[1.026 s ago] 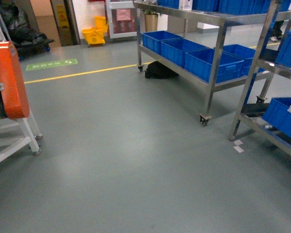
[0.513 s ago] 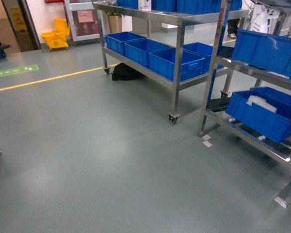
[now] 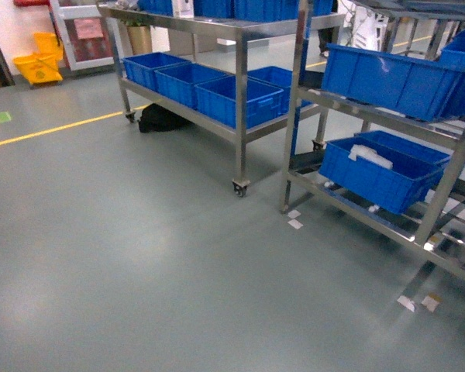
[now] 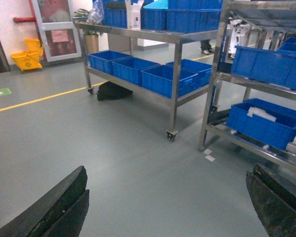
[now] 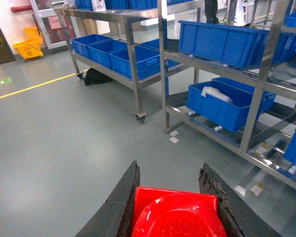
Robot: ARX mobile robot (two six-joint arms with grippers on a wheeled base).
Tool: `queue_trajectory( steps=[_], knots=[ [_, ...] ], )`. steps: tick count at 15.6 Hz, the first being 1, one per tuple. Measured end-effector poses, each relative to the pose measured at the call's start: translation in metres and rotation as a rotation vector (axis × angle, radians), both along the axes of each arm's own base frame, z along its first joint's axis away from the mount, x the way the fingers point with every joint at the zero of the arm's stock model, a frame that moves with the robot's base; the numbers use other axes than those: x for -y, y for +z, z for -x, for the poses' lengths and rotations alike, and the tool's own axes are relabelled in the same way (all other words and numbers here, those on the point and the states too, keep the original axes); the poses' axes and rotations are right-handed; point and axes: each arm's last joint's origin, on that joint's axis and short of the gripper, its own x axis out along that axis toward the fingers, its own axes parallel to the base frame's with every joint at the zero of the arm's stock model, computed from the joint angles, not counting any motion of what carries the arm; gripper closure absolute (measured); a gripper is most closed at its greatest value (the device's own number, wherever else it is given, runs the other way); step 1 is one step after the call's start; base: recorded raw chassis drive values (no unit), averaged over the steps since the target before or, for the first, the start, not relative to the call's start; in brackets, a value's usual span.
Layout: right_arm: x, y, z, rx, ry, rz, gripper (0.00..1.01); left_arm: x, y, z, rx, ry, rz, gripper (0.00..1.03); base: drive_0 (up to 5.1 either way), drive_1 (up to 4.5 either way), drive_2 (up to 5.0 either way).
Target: Pick red block from blue box to shelf
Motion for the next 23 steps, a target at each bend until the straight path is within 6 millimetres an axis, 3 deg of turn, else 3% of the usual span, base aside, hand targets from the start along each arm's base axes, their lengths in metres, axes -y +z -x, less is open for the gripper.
queue_trajectory(
  steps=[23],
  knots=[
    [0.0,0.0,0.0001,0.0,0.0,0.0,0.72,0.0001,-0.0006,0.0,-0.006,-0.002,0.0,0.05,-1.3,-1.29,-1.3]
  ],
)
